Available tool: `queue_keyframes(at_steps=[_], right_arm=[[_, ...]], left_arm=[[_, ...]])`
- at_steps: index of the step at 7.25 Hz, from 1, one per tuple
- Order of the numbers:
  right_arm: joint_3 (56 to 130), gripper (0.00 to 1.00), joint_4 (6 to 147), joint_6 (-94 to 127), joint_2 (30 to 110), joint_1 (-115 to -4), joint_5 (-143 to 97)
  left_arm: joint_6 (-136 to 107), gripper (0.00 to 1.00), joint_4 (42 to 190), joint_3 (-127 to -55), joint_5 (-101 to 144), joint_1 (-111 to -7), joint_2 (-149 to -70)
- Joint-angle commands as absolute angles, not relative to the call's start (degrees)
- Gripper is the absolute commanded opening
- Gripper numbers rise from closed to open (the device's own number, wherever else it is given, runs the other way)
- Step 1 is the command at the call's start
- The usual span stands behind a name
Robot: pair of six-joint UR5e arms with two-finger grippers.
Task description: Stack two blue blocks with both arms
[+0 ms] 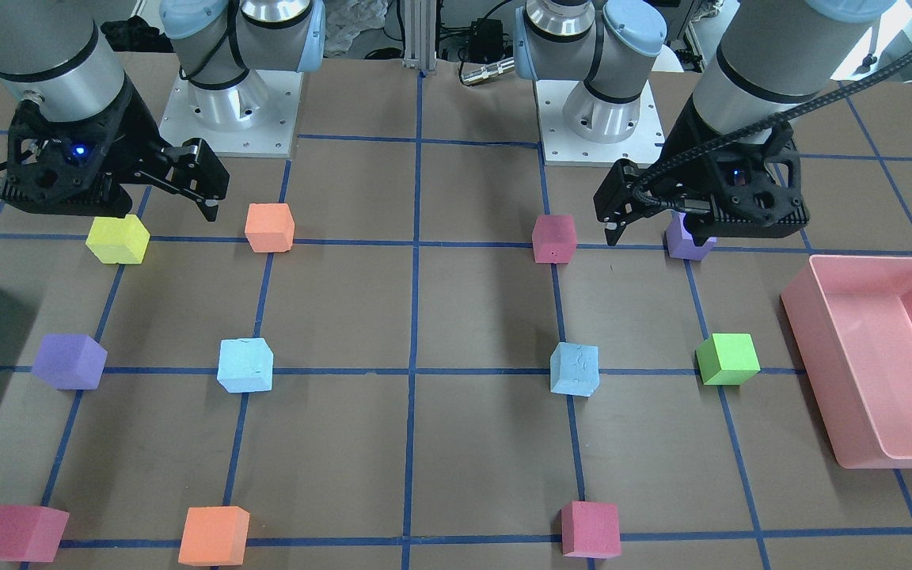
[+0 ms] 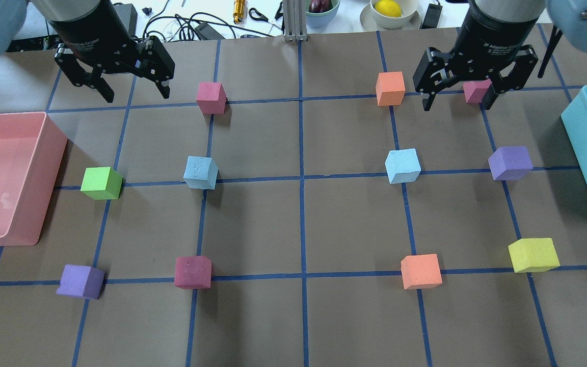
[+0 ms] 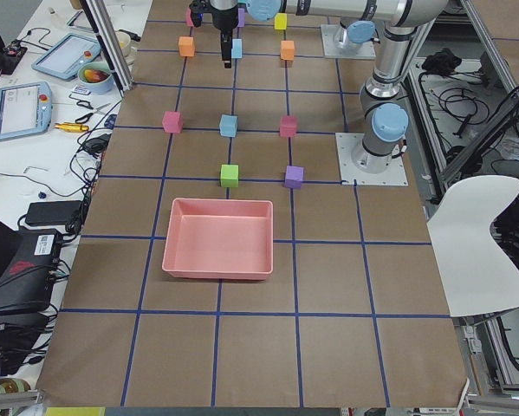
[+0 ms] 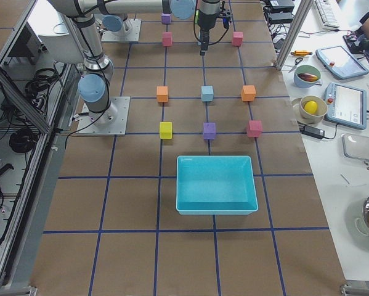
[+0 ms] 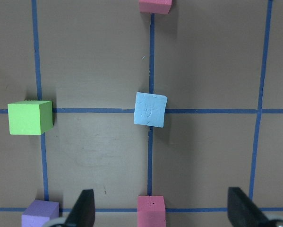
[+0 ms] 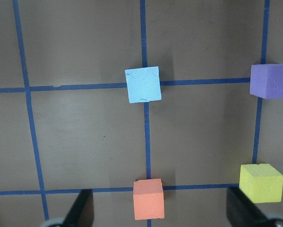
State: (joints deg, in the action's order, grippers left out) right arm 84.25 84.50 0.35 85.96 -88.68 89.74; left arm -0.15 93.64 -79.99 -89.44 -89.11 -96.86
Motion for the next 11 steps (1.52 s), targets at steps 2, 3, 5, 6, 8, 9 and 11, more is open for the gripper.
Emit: queue_keyframes(at_steps=[2, 3, 5, 6, 8, 9, 11], right_arm=[[84.55, 1.0, 84.46, 0.35, 85.96, -88.68, 89.74], [84.55, 1.0, 84.46, 0.35, 85.96, -88.68, 89.74], [84.55, 1.0, 84.46, 0.35, 85.61, -88.68, 89.74], [84.64, 1.0, 84.46, 0.7, 85.61, -88.68, 89.74], [87.17, 1.0, 85.86, 3.6, 84.3, -88.77, 89.65], [88.06, 1.0, 88.22, 3.78, 82.37, -88.68, 90.08], [88.33, 1.0, 92.88, 3.08, 80.43, -88.68, 90.09]], left_arm=[[0.09, 1.0, 93.43, -79.72, -89.65, -89.03, -96.86], [0.09, 1.0, 92.56, -79.72, -89.91, -88.95, -96.94], [-0.26, 1.0, 92.55, -79.89, -89.39, -89.12, -96.94], [-0.26, 1.0, 92.55, -79.81, -89.3, -88.95, -96.94], [-0.44, 1.0, 92.55, -80.07, -89.38, -89.12, -96.94], [-0.53, 1.0, 92.64, -80.16, -89.38, -89.12, -96.94], [-0.61, 1.0, 92.55, -80.16, -89.3, -89.12, -96.94]])
